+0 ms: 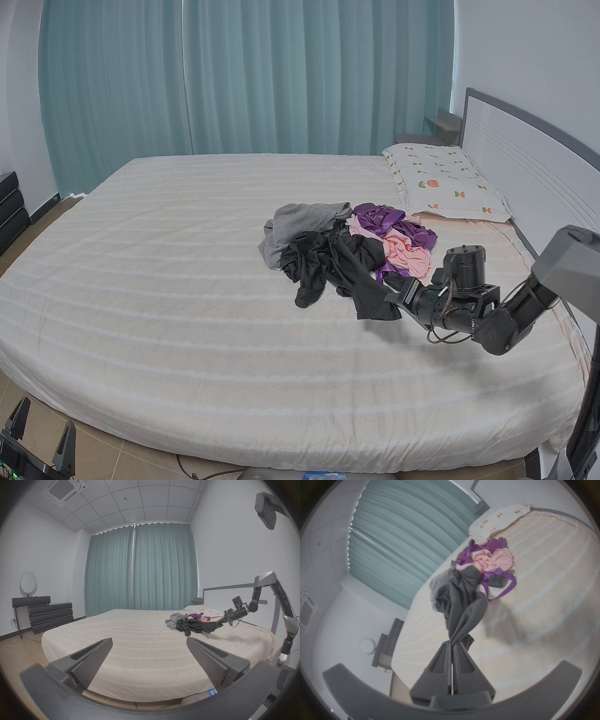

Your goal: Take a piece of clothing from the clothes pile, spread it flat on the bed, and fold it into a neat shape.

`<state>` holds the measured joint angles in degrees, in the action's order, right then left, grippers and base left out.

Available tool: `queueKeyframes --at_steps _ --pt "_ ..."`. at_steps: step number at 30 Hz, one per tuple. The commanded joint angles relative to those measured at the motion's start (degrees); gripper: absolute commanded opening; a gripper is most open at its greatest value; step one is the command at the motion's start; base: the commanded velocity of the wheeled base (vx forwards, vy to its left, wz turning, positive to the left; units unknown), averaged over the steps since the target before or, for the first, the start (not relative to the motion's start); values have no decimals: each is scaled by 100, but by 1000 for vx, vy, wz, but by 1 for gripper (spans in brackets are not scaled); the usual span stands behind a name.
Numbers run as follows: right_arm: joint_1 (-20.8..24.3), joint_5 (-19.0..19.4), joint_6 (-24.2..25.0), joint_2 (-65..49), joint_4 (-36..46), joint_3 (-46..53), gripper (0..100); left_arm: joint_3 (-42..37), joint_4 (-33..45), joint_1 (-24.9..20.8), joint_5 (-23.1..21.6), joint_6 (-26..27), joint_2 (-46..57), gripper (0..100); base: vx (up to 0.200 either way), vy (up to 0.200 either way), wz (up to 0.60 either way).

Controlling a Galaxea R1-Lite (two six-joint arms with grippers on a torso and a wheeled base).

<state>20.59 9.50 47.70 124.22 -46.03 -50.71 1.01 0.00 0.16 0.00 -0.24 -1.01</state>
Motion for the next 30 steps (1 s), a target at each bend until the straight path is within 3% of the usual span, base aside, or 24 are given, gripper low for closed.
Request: queueKeyframes --at_steps 1,8,17,21,23,25,30 --pt "305 175 143 -1761 -661 1046 0 -101 0 2 0 7 75 100 0 0 0" --pt "674 96 90 -2693 -618 1187 0 -101 0 2 -26 33 84 100 0 0 0" --pt "833 96 -516 -3457 -582 976 0 -92 -105 11 -18 183 84 100 0 0 0" --pt "850 114 -534 -3695 -512 747 0 1173 -686 -7 -70 -688 -532 100 0 0 0" --pt "850 114 -543 -3695 -503 686 0 1208 -668 2 -105 -529 -866 100 0 0 0" --pt "912 114 -543 -3739 -512 633 0 1059 -536 -113 -404 -160 -1428 100 0 0 0" --pt "929 123 -560 -3712 -503 536 0 883 -536 -482 -1222 -178 -2527 100 0 0 0"
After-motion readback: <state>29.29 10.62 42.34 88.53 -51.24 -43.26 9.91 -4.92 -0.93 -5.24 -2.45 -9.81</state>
